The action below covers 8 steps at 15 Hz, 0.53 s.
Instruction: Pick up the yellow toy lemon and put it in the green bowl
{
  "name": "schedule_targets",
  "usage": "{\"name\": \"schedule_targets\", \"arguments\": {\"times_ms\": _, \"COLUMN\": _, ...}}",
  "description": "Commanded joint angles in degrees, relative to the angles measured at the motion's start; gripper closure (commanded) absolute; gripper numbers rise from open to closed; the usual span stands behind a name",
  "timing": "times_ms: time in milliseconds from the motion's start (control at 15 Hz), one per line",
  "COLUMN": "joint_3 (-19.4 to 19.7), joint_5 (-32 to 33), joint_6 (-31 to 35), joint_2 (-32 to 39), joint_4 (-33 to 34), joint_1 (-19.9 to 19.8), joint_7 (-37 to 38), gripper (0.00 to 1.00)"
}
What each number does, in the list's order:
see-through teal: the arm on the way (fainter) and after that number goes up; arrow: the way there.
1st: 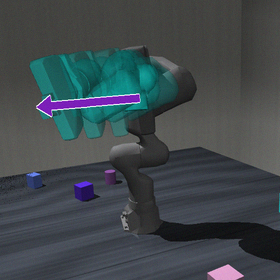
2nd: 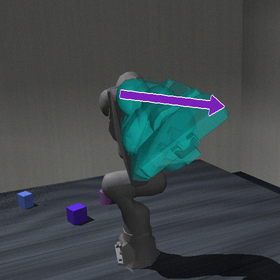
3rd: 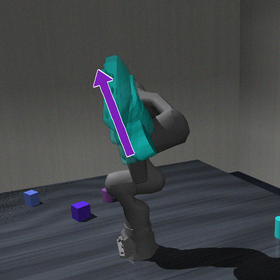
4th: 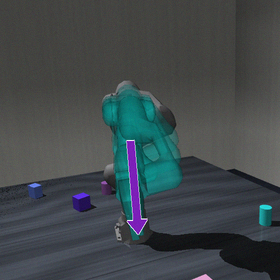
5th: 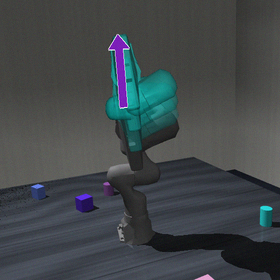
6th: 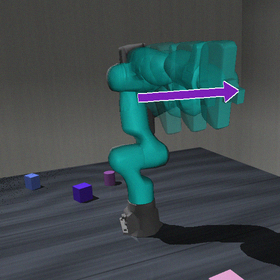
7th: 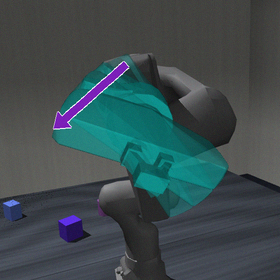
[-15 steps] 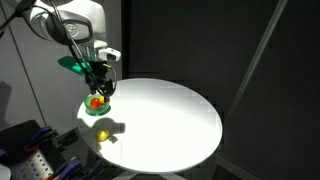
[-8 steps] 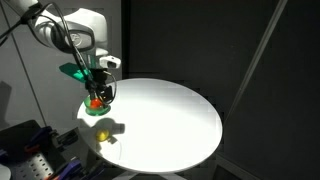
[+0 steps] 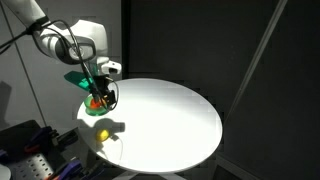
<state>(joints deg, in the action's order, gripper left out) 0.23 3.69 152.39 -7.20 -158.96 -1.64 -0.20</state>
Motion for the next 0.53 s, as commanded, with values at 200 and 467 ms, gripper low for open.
{"name": "schedule_targets", "arguments": {"times_ms": 200, "joint_3": 0.07, "joint_5": 0.44, "joint_6": 5.52, "joint_2": 5.83, "joint_4": 0.04, "joint_1": 0.58, "joint_7": -0.76, "gripper": 0.00}}
{"name": "schedule_targets", "arguments": {"times_ms": 467, "joint_3": 0.30, "joint_5": 1.43, "joint_6": 8.27, "joint_2": 9.14, "joint_4": 0.03, "joint_1": 0.46, "joint_7": 0.44, "gripper": 0.00}}
